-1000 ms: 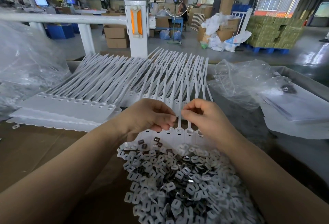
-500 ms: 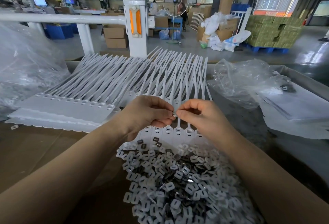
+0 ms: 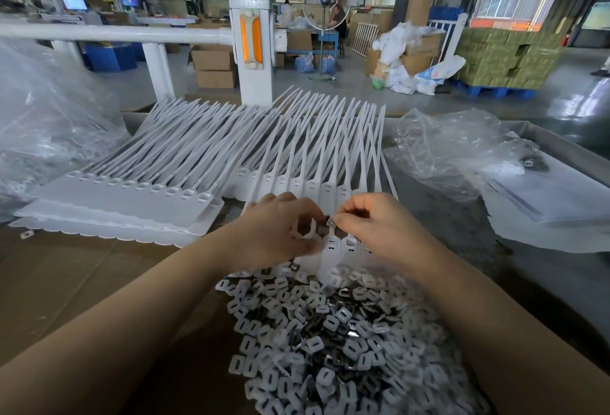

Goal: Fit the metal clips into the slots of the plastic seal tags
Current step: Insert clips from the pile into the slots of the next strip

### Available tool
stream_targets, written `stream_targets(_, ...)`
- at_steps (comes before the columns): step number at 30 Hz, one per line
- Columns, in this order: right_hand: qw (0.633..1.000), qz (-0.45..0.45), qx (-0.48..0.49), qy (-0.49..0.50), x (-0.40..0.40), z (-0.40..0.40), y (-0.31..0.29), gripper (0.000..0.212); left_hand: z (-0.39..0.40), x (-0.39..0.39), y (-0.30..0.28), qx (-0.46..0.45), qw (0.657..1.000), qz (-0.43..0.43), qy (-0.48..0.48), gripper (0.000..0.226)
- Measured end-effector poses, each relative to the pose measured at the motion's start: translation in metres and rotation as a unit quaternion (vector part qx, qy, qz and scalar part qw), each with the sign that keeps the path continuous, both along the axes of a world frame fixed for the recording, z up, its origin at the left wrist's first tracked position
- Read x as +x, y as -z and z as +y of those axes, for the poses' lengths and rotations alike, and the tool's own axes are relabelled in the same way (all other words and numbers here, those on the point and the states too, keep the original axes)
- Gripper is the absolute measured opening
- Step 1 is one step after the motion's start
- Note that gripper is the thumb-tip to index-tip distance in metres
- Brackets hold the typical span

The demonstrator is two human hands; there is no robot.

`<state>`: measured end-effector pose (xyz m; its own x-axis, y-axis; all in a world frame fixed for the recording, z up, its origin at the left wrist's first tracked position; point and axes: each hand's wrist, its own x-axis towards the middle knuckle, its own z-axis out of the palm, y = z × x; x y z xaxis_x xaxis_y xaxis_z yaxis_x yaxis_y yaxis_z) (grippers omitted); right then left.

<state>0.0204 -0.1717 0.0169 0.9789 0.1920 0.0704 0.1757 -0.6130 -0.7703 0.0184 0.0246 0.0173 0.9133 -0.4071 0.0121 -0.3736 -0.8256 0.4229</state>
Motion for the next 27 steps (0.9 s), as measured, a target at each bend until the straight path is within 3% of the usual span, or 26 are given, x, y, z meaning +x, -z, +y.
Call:
stream_targets(4, 0.998, 0.019, -0.055, 0.011, 0.001, -0.003, 0.0, 0.016, 0.008, 0.003, 0.0, 0.072, 0.997, -0.025, 0.018, 0.029)
stream_targets(13, 0.994, 0.015, -0.11, 0.006, 0.0, -0.002, 0.001, 0.017, 0.02, 0.01, -0.002, 0.035, 0.999, 0.021, 0.035, 0.029)
stream_targets(27, 0.984, -0.002, -0.178, 0.001, -0.007, 0.005, -0.004, 0.014, 0.018, 0.013, 0.002, 0.019, 0.999, 0.018, 0.031, 0.021)
